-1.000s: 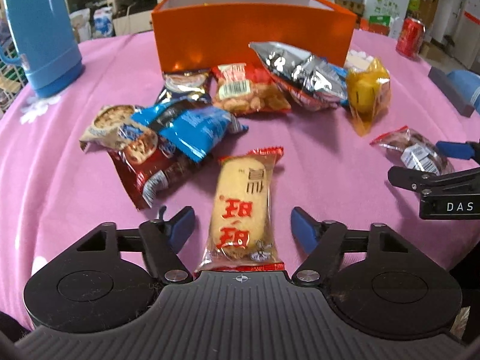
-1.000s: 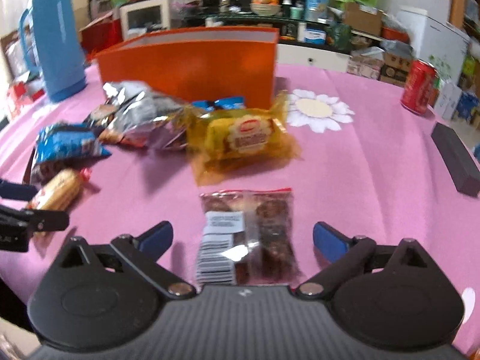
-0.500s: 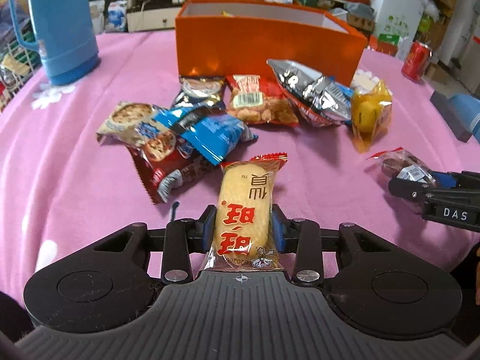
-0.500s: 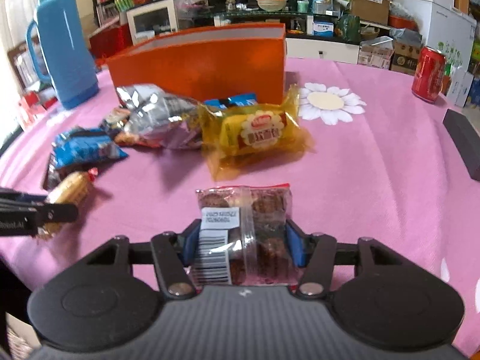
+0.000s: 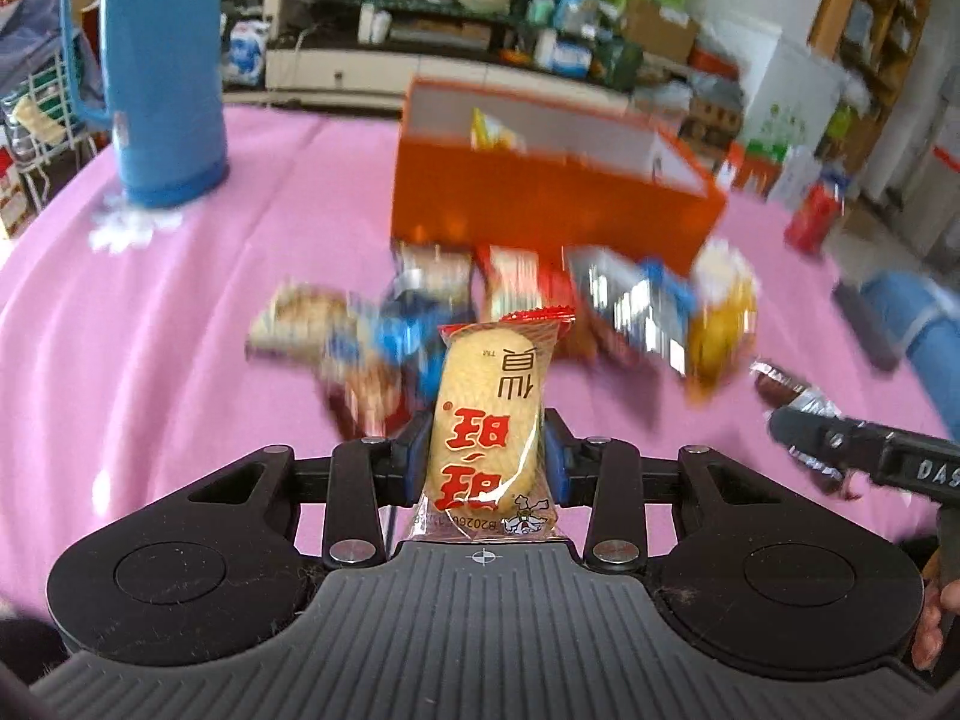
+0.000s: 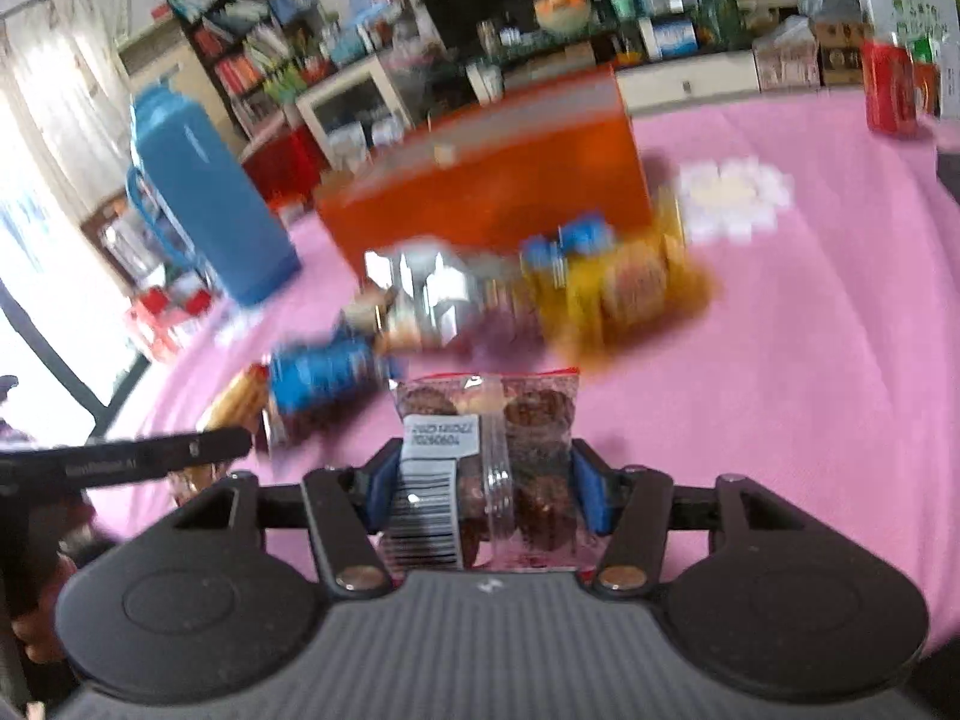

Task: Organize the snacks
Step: 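Carry both snacks over the orange box and open both tools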

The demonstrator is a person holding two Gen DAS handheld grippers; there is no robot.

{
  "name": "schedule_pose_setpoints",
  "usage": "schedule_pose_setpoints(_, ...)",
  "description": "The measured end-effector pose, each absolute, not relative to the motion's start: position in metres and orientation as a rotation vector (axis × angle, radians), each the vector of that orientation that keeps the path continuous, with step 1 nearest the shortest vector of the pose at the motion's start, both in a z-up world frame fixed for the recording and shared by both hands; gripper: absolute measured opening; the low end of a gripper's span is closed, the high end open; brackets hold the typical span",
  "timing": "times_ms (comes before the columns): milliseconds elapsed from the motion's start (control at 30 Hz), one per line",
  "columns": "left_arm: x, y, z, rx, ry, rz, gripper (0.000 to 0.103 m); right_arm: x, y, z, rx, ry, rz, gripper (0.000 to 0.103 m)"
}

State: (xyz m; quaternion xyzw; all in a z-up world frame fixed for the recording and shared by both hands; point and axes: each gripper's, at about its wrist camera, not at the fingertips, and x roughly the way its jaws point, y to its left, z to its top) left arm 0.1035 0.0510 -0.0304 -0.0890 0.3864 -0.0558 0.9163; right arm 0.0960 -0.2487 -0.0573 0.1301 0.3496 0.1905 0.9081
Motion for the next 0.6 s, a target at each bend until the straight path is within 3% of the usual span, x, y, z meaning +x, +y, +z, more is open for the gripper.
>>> schedule_pose_setpoints(233, 0.209, 0.055, 0.007, -0.192, 0.671, -0.082, 0.004, 0.229, -0.228, -0.004, 0.121, 0.485, 0.404, 0.057)
schedule_pose_setpoints(400, 0.305, 0.042, 0.002, -0.201, 0.656, -0.073, 0.004, 0.324, -0.216, -0.021, 0.058, 0.492, 0.385, 0.057)
schedule_pose_setpoints(600, 0.378, 0.031, -0.029, -0.163, 0.708, -0.072, 0.004, 0.358, -0.204, -0.053, -0.081, 0.488, 0.365, 0.057)
